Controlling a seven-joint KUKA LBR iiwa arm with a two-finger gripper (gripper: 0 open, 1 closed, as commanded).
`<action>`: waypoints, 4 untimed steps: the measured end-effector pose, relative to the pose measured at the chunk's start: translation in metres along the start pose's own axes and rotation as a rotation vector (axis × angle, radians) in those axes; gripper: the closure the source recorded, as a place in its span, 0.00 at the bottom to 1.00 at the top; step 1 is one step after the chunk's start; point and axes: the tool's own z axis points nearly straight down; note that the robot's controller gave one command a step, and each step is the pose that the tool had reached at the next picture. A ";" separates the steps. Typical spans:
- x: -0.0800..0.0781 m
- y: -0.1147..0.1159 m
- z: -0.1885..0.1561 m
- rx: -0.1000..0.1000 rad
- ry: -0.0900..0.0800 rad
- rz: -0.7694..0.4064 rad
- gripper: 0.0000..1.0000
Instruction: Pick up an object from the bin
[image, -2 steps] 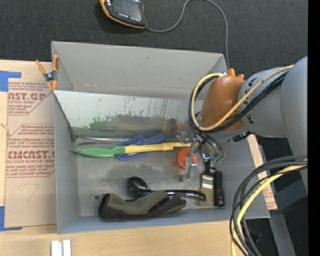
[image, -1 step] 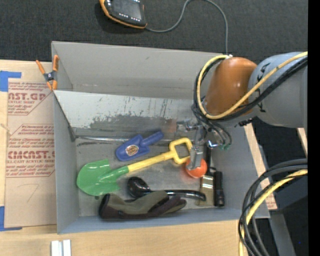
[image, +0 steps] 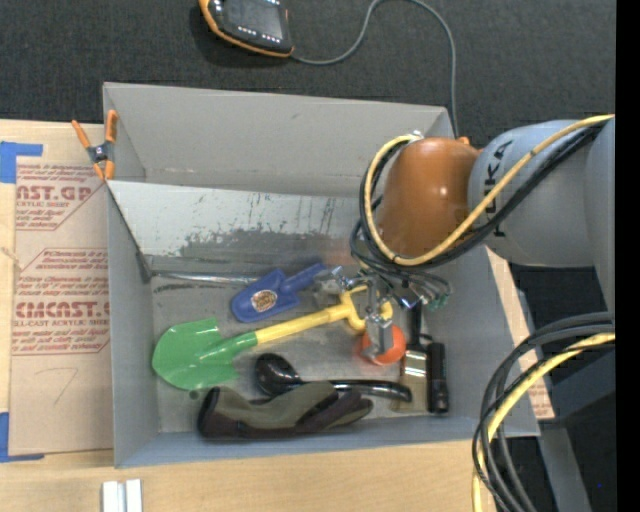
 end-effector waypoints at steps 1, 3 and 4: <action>0.001 -0.002 0.029 0.014 -0.020 0.353 0.00; 0.004 0.006 0.028 0.006 -0.011 0.068 1.00; 0.004 0.006 0.022 0.005 -0.010 0.068 1.00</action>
Offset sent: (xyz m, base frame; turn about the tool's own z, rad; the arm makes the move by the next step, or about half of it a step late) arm -0.0075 0.0012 -0.0286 0.0677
